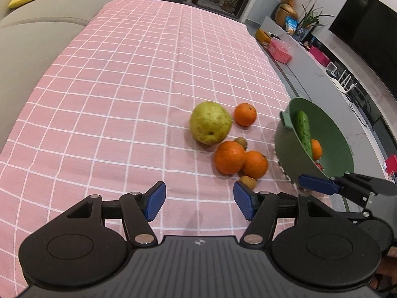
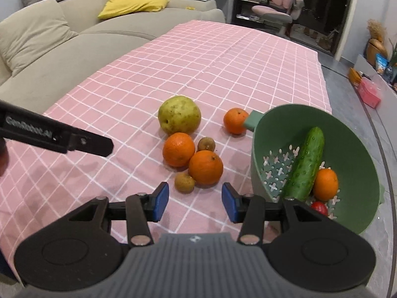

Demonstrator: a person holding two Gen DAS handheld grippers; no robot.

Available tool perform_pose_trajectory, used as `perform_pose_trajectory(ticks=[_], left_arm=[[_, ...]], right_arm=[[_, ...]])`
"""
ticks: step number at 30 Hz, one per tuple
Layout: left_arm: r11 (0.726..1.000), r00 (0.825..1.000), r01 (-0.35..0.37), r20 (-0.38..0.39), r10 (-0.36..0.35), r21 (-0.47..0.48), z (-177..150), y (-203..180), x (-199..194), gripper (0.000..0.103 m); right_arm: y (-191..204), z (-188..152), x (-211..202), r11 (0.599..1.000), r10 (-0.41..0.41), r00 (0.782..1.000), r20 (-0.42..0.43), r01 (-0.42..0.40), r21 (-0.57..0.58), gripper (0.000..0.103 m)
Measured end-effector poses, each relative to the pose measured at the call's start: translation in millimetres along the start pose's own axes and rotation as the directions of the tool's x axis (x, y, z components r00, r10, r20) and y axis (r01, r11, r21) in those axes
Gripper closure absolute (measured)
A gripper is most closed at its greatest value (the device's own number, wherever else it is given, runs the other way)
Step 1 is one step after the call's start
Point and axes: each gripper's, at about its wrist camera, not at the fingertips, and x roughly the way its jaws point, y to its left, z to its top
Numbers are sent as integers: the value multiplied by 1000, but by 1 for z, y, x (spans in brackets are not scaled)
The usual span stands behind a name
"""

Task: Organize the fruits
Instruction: 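Release the tomato and kiwi into the colander and withdraw both tools, then grasp the pear with the left tool while the right grasps an orange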

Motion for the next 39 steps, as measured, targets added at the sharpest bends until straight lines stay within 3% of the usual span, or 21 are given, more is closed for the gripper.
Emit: perform_pose_trajectory(ticks=[10, 16, 21, 23, 27, 34, 39], left_arm=[[999, 1000, -1, 11, 0, 32, 29, 11, 17, 29], [993, 1000, 12, 12, -13, 116, 70, -1, 41, 28], [973, 998, 24, -62, -10, 228, 97, -17, 70, 28], [967, 992, 32, -127, 1, 254, 103, -21, 85, 28], [952, 985, 37, -173, 17, 303, 102, -32, 103, 23], [957, 970, 34, -240, 38, 288, 97, -37, 128, 26], [971, 973, 60, -231, -5, 232, 99, -27, 129, 31]], right_arm=[[19, 2, 24, 998, -51, 998, 24, 51, -34, 59], [38, 10, 39, 980, -82, 994, 66, 93, -177, 58], [58, 10, 58, 923, -123, 987, 100, 151, -354, 58], [61, 11, 65, 910, -129, 988, 89, 154, -385, 58], [62, 15, 75, 902, -121, 990, 78, 143, -407, 58], [65, 18, 91, 889, -134, 988, 73, 153, -431, 60], [63, 19, 91, 896, -124, 989, 74, 144, -420, 61]])
